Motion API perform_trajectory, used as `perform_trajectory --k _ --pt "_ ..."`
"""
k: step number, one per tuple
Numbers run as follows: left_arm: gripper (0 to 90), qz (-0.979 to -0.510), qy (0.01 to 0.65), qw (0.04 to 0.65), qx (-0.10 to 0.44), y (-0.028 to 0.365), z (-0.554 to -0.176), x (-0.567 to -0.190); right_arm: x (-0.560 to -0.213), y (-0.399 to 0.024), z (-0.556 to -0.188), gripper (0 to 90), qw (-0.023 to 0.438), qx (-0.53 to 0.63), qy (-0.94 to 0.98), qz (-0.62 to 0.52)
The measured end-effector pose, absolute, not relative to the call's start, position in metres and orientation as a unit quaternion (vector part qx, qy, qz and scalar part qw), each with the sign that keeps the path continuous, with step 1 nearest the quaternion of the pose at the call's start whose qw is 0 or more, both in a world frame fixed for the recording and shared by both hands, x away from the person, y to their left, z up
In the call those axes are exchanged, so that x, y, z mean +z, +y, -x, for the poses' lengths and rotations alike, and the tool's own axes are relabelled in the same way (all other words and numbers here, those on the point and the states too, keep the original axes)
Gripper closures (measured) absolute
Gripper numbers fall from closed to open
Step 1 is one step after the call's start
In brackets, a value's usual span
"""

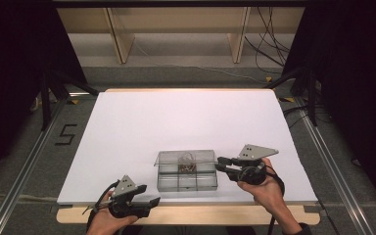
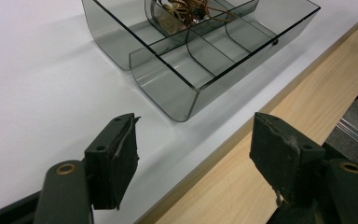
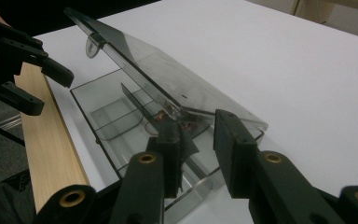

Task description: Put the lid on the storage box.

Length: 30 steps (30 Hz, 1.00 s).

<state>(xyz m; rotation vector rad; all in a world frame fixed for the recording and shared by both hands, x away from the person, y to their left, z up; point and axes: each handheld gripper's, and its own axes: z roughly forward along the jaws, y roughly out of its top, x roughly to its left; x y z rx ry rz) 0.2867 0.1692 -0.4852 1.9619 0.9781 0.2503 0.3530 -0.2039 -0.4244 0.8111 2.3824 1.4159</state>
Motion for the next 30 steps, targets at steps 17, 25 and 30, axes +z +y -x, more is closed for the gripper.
perform_trajectory --k 17,25,30 --pt "31.1 -0.790 0.402 0.452 0.099 0.168 -0.286 -0.485 -0.434 -0.208 -0.350 76.9 0.111 0.476 0.824 -0.287" --pt "31.1 -0.794 0.395 0.450 0.104 0.169 -0.287 -0.485 -0.441 -0.210 -0.349 79.5 0.094 0.476 0.823 -0.296" --pt "31.1 -0.794 0.395 0.450 0.104 0.169 -0.287 -0.485 -0.445 -0.209 -0.345 82.3 0.056 0.480 0.818 -0.313"
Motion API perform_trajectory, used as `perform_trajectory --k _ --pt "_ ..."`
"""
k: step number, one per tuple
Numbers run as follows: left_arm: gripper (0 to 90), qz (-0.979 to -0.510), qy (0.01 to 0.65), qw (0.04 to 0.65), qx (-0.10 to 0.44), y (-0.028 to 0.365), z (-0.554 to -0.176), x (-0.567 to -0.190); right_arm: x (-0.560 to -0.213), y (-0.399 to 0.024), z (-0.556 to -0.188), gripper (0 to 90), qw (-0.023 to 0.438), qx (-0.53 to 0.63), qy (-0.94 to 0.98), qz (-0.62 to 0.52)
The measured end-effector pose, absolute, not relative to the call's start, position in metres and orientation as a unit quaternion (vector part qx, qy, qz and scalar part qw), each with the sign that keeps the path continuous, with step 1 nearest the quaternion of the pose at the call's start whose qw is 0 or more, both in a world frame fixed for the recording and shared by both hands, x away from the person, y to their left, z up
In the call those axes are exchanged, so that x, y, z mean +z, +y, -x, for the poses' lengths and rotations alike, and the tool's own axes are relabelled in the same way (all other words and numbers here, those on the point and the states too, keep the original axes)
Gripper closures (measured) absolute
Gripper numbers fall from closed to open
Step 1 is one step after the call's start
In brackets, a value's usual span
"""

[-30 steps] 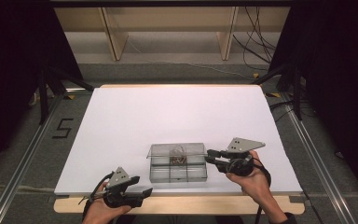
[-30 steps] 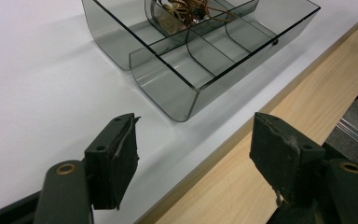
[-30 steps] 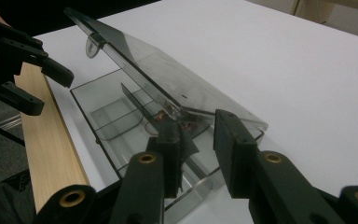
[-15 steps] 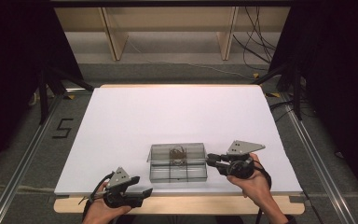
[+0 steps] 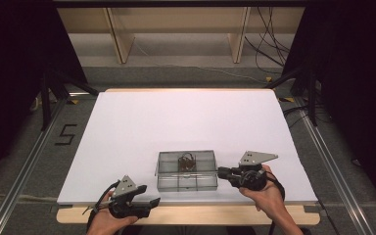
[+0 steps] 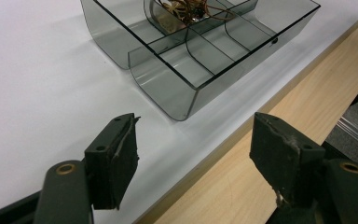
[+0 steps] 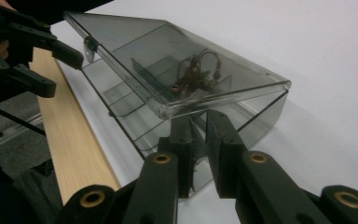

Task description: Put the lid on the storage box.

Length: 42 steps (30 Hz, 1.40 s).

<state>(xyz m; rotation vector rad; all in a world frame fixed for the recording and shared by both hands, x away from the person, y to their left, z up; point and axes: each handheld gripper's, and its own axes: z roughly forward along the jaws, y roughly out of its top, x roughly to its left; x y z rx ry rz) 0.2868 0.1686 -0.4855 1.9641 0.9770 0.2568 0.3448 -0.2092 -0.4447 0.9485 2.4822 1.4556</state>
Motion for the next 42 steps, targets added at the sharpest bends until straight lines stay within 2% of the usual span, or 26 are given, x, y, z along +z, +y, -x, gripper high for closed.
perform_trajectory --k 6,7,9,10,15,21,25,26,27,32,34,38,39,42 --pt "31.1 -0.794 0.397 0.448 0.103 0.169 -0.286 -0.486 -0.450 -0.209 -0.344 83.6 0.059 0.480 0.824 -0.295" --pt "31.1 -0.792 0.399 0.450 0.103 0.168 -0.286 -0.486 -0.449 -0.209 -0.339 83.7 0.046 0.473 0.821 -0.315" --pt "31.1 -0.800 0.391 0.442 0.105 0.170 -0.287 -0.485 -0.450 -0.209 -0.341 83.7 0.058 0.480 0.826 -0.290" --pt "31.1 -0.798 0.392 0.445 0.106 0.170 -0.287 -0.485 -0.449 -0.209 -0.337 83.7 0.045 0.474 0.824 -0.307" --pt "31.1 -0.797 0.392 0.448 0.105 0.170 -0.288 -0.486 -0.452 -0.210 -0.336 83.4 0.050 0.475 0.827 -0.296" --pt "31.1 -0.797 0.394 0.446 0.104 0.169 -0.287 -0.486 -0.456 -0.211 -0.331 83.1 0.030 0.469 0.825 -0.313" --pt "31.1 -0.798 0.392 0.446 0.104 0.169 -0.288 -0.486 -0.459 -0.214 -0.334 83.0 0.057 0.471 0.831 -0.289" --pt "31.1 -0.797 0.395 0.446 0.102 0.169 -0.287 -0.486 -0.460 -0.213 -0.332 82.8 0.033 0.472 0.830 -0.297" --pt "31.1 -0.797 0.395 0.446 0.102 0.169 -0.287 -0.487 -0.459 -0.213 -0.330 82.7 0.028 0.467 0.827 -0.311" --pt "31.0 -0.799 0.400 0.438 0.100 0.169 -0.287 -0.487 -0.461 -0.214 -0.330 82.3 0.043 0.464 0.834 -0.296" --pt "31.0 -0.794 0.402 0.446 0.097 0.168 -0.287 -0.487 -0.463 -0.212 -0.328 82.2 0.020 0.464 0.832 -0.302" --pt "31.0 -0.798 0.396 0.444 0.101 0.169 -0.287 -0.487 -0.464 -0.214 -0.329 81.9 0.039 0.459 0.836 -0.298" --pt "31.1 -0.800 0.394 0.441 0.102 0.169 -0.287 -0.487 -0.465 -0.213 -0.327 81.5 0.022 0.458 0.834 -0.308" --pt "31.0 -0.797 0.396 0.444 0.101 0.169 -0.287 -0.487 -0.466 -0.214 -0.329 81.4 0.021 0.461 0.836 -0.296"
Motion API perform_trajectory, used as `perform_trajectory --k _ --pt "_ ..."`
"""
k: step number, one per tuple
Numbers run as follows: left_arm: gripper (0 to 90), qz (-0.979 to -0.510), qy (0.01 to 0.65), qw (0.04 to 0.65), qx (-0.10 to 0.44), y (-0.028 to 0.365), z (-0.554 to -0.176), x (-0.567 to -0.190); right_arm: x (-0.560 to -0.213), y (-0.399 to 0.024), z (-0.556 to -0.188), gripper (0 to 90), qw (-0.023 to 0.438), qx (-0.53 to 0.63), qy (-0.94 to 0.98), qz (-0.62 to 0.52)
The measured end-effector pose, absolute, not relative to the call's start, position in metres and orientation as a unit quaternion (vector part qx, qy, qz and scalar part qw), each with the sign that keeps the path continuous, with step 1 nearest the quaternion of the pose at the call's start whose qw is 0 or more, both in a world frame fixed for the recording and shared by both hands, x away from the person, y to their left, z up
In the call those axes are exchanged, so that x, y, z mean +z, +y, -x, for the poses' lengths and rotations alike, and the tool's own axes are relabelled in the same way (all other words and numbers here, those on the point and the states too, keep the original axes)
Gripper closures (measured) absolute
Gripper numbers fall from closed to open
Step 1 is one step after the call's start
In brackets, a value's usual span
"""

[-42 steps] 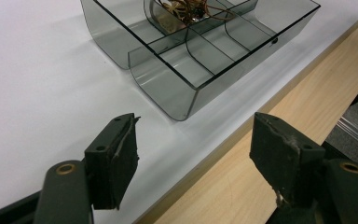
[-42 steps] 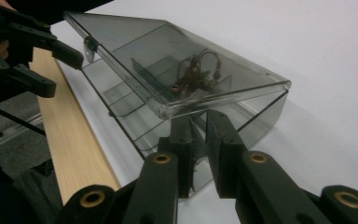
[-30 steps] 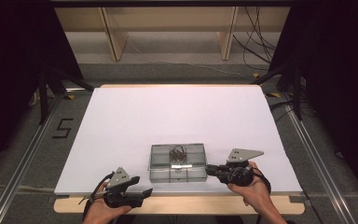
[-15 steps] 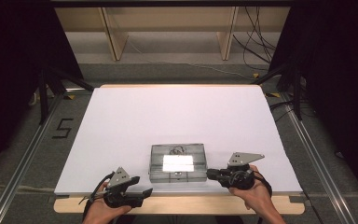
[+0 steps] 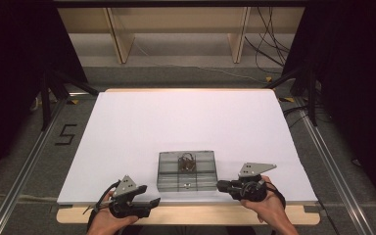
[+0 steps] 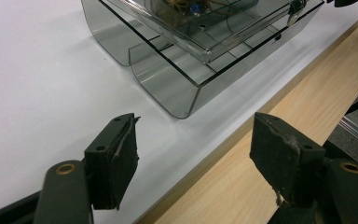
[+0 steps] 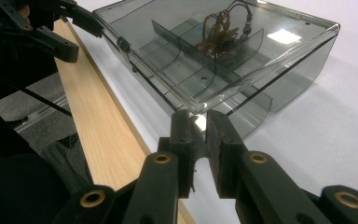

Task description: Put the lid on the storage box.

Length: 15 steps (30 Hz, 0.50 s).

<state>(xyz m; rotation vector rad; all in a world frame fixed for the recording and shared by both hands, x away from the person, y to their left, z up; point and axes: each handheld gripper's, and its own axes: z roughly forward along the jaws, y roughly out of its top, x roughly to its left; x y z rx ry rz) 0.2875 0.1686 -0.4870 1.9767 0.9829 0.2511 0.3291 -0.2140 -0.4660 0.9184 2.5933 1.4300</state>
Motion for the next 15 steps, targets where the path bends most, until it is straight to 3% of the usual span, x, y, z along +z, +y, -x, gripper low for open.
perform_trajectory --k 12,15 --pt "31.0 -0.793 0.405 0.444 0.098 0.1685 -0.2875 -0.4876 -0.4669 -0.2168 -0.3270 80.4 0.036 0.458 0.836 -0.301" --pt "31.0 -0.792 0.400 0.449 0.101 0.1686 -0.2879 -0.4878 -0.4650 -0.2193 -0.3268 74.2 0.036 0.460 0.829 -0.316"
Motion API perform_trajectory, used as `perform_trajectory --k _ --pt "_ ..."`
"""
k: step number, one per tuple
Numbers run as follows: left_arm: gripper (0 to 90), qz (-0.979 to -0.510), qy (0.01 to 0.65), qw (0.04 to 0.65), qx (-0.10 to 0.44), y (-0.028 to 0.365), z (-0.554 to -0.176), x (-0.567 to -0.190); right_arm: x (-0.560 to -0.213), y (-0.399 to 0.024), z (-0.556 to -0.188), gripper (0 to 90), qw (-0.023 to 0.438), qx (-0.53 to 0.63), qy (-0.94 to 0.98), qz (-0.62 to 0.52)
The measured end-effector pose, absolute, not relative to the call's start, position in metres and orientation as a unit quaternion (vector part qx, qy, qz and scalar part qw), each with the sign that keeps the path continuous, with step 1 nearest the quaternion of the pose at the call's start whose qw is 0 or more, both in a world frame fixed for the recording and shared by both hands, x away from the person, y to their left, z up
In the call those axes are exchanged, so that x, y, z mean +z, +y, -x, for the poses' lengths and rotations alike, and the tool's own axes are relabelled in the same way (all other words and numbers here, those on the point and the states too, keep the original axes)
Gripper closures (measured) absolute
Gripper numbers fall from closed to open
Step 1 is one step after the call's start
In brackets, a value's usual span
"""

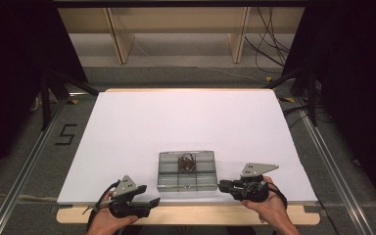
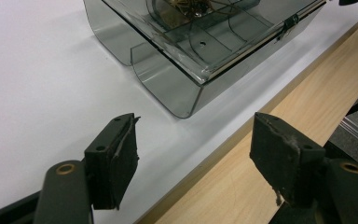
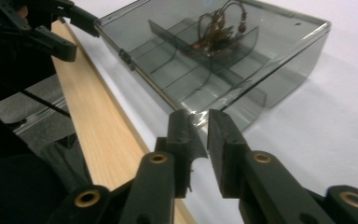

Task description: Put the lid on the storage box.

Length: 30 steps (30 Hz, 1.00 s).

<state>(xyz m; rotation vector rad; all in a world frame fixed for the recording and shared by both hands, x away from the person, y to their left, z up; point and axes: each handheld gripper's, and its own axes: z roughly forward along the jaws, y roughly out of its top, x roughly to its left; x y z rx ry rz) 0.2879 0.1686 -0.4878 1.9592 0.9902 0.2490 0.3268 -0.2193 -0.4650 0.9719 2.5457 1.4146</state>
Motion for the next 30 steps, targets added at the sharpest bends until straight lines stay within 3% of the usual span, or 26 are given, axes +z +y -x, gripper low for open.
perform_trajectory --k 4,8,14,21,23,30 --pt "31.0 -0.793 0.403 0.447 0.099 0.169 -0.289 -0.488 -0.463 -0.226 -0.329 52.0 0.065 0.463 0.808 -0.358" --pt "30.9 -0.798 0.399 0.440 0.105 0.172 -0.290 -0.487 -0.463 -0.231 -0.330 36.3 0.098 0.467 0.791 -0.384" --pt "30.8 -0.797 0.402 0.438 0.105 0.172 -0.290 -0.488 -0.464 -0.239 -0.327 29.5 0.123 0.463 0.788 -0.386" --pt "30.6 -0.791 0.409 0.443 0.106 0.170 -0.290 -0.489 -0.466 -0.243 -0.318 24.5 0.123 0.476 0.780 -0.387" --pt "29.9 -0.790 0.411 0.442 0.106 0.170 -0.291 -0.490 -0.464 -0.243 -0.312 22.5 0.104 0.470 0.776 -0.408" --pt "27.0 -0.794 0.406 0.441 0.102 0.169 -0.290 -0.490 -0.469 -0.249 -0.308 21.1 0.115 0.476 0.779 -0.393"
